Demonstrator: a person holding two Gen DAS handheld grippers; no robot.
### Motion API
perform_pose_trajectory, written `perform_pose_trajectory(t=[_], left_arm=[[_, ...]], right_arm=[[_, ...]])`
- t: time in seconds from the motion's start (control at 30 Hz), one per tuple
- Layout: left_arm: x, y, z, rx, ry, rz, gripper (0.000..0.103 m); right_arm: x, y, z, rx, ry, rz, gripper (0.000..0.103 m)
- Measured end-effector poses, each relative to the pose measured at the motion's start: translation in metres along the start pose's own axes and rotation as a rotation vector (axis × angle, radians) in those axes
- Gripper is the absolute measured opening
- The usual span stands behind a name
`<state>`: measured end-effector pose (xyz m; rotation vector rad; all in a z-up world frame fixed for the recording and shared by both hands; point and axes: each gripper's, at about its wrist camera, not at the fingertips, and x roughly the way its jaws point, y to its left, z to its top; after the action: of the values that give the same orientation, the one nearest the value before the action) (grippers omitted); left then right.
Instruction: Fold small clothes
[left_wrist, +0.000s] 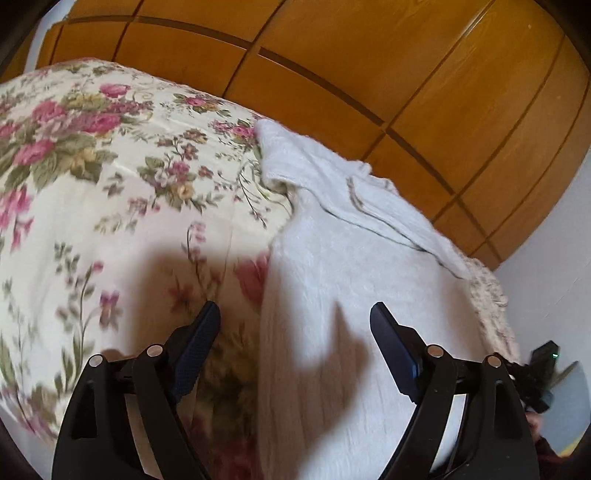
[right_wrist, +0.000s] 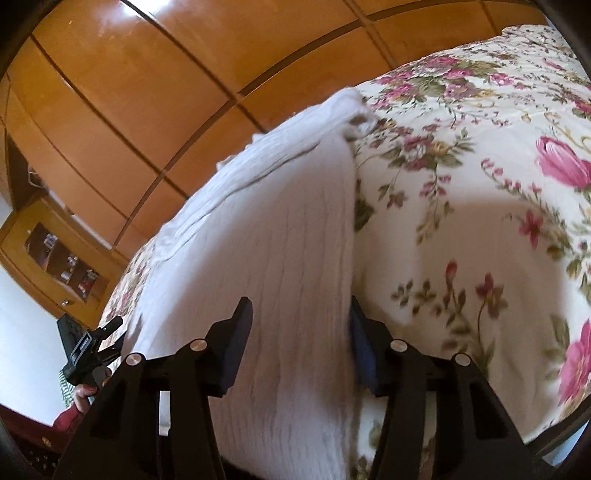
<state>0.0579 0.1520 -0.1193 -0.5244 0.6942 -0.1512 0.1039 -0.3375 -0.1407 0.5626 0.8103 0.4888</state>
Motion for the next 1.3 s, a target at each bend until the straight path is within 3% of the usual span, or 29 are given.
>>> perform_pose_trajectory(t=[0.13, 0.27, 0.4, 0.43, 0.5, 0.57, 0.63, 0.93, 1.3], left_arm=[[-0.005, -0.003, -0.017, 0.007, 0.056, -0.097, 0.069], [-0.01, -0.008, -0.035, 0.011, 0.101, -0.186, 0.068], [-0.009, -0.01, -0.048, -0.006, 0.149, -0.237, 0.049], [-0.008, -0.009, -0.049, -0.017, 0.16, -0.242, 0.034], [-0.001, -0.009, -0.05, -0.04, 0.213, -0.258, 0.016], [-0.002, -0.014, -0.052, -0.018, 0.232, -0.261, 0.01], [-0.012, -0.023, -0.047, 0.015, 0.213, -0.274, 0.007], [-0.077, -0.052, -0.019, -0.005, 0.09, -0.492, 0.005], [-0.131, -0.066, -0.014, -0.028, 0.045, -0.641, 0.005]], right_arm=[[-0.006, -0.009, -0.013, 0.049, 0.036, 0.11, 0.052], [-0.006, -0.018, -0.027, 0.113, 0.092, 0.229, 0.052], [-0.001, -0.008, -0.04, 0.073, 0.14, 0.241, 0.051], [-0.001, -0.007, -0.04, 0.068, 0.135, 0.233, 0.047], [0.002, -0.005, -0.037, 0.078, 0.136, 0.198, 0.008], [0.001, -0.006, -0.036, 0.082, 0.138, 0.189, 0.007], [-0.005, -0.004, -0.034, 0.075, 0.109, 0.237, 0.007], [-0.061, 0.026, -0.02, -0.004, -0.058, 0.504, 0.006], [-0.109, 0.028, -0.014, 0.033, -0.159, 0.654, 0.006]])
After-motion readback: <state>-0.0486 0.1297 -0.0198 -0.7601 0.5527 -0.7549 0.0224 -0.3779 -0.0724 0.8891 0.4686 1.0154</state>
